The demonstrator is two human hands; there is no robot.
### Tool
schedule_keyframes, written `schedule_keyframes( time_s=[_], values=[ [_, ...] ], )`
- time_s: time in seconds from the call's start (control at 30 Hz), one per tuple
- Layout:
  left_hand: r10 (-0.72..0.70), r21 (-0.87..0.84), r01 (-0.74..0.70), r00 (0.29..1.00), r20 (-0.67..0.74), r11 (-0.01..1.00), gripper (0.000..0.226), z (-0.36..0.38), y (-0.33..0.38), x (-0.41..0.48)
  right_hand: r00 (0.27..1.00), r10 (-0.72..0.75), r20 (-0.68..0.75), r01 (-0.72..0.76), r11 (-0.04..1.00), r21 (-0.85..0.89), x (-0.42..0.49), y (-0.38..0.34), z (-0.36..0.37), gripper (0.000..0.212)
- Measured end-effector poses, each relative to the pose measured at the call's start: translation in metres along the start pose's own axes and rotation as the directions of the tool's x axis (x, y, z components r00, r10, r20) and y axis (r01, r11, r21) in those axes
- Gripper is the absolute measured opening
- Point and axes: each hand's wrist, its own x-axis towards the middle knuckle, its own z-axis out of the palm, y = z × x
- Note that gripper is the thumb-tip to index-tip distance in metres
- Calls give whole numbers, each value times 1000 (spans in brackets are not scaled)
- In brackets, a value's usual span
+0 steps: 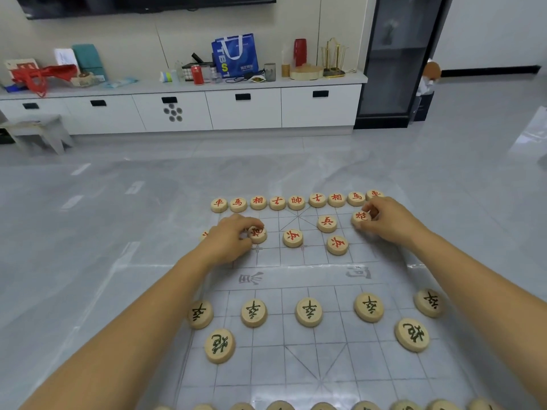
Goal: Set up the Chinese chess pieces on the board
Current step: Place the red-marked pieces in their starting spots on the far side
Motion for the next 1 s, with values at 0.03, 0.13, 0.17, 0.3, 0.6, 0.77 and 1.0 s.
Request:
schedule_keyframes(
  time_s=[0.03, 0.13, 0.17, 0.3, 0.6, 0.77, 1.0],
  values=[
    [8, 7, -8, 1000, -2, 1000, 38, 0, 0, -2, 1000, -1, -22, 2, 999, 46, 1, -5, 3, 33],
    [-21, -53, 18, 998, -60, 998, 29, 2, 5, -3, 999, -38, -16, 40, 976, 215, 6, -30, 14, 31],
    [-42, -78, 34, 995, -94, 996, 26, 2, 9, -3, 998, -67, 3, 64, 969, 239, 7, -39, 19, 31],
    [-72, -78, 60, 984, -163, 995, 28, 7, 15, -2, 977, -176, 123, 141, 958, 251, -4, -62, 35, 28],
    [64, -71, -68, 997, -53, 995, 46, 9, 15, -23, 917, -328, 225, 303, 943, 141, -38, -65, 38, 32],
    [-69, -186, 49, 992, -107, 981, 53, 3, 13, -19, 992, -44, -118, 61, 987, 148, -5, -12, 4, 23],
    [-186, -407, 100, 966, -177, 908, 57, 9, 13, -7, 997, -3, -76, 5, 1000, 31, -2, 19, 11, 38]
  ],
)
